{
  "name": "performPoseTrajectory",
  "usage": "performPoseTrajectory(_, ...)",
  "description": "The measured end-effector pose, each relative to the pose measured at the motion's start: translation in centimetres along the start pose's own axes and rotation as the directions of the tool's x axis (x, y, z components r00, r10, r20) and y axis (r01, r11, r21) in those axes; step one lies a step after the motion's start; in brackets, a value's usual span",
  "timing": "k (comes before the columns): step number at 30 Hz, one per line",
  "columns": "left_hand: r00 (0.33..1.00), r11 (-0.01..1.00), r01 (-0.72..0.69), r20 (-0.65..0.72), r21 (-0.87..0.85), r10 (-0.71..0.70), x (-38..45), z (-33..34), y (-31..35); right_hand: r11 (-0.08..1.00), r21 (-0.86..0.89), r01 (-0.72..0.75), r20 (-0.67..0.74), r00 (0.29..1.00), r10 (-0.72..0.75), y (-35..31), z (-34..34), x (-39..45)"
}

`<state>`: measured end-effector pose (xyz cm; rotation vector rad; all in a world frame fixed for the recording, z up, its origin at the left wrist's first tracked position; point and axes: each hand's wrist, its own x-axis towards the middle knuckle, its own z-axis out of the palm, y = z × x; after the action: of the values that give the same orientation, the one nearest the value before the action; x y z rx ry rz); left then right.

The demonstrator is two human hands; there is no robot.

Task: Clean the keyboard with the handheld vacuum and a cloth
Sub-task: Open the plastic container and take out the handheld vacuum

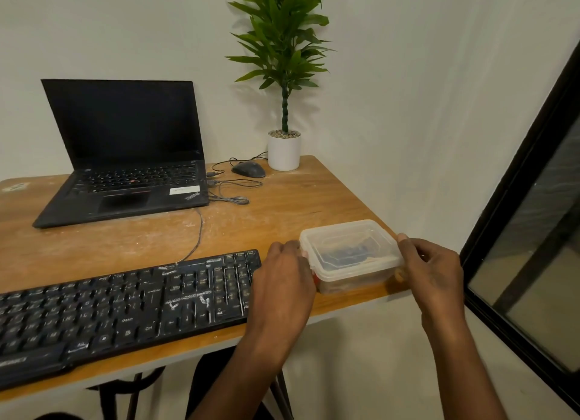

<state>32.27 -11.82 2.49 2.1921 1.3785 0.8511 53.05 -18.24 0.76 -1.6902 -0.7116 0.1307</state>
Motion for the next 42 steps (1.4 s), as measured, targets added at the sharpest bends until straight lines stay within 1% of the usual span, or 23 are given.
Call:
performPoseTrajectory(4,0.999,0.998,0.023,-0.037,-0.059,-0.025,-0.1,0.3,0.1,0.998,-0.055,0.018,0.001,1.000,-0.018,-0.1,0.2,-0.5)
performPoseTrajectory(11,0.996,0.991,0.031,-0.082,-0.133,-0.042,0.0,0.1,0.3,0.999,-0.036,0.041,-0.048,0.998,-0.043,-1.2,0.4,-1.0)
performPoseTrajectory(19,0.988,0.956,-0.031,-0.155,-0.293,-0.015,1.0,-1.3,0.9,0.996,-0.042,0.080,-0.082,0.993,-0.083,-3.3,0.3,-1.1)
performPoseTrajectory(24,0.985,0.939,-0.059,-0.171,-0.339,0.000,2.8,-1.7,0.8,0.993,-0.035,0.111,-0.026,0.993,-0.112,-5.1,0.5,0.1)
performPoseTrajectory(28,0.985,0.948,-0.054,-0.174,-0.314,-0.002,5.3,-2.3,0.6,0.989,-0.080,0.123,0.046,0.992,-0.119,-6.3,1.4,2.1)
performPoseTrajectory(33,0.995,0.965,0.012,-0.093,-0.261,-0.037,9.7,-1.8,-0.2,0.966,-0.196,0.169,0.167,0.976,-0.137,-6.4,4.2,6.2)
performPoseTrajectory(38,0.987,0.972,0.135,0.112,-0.192,-0.115,15.0,-0.2,-2.0,0.922,-0.365,0.126,0.353,0.936,0.012,-5.1,8.0,11.9)
performPoseTrajectory(42,0.967,0.978,0.196,0.180,-0.074,-0.180,17.1,1.4,-3.2,0.824,-0.549,0.137,0.437,0.888,0.144,-4.1,10.5,13.8)
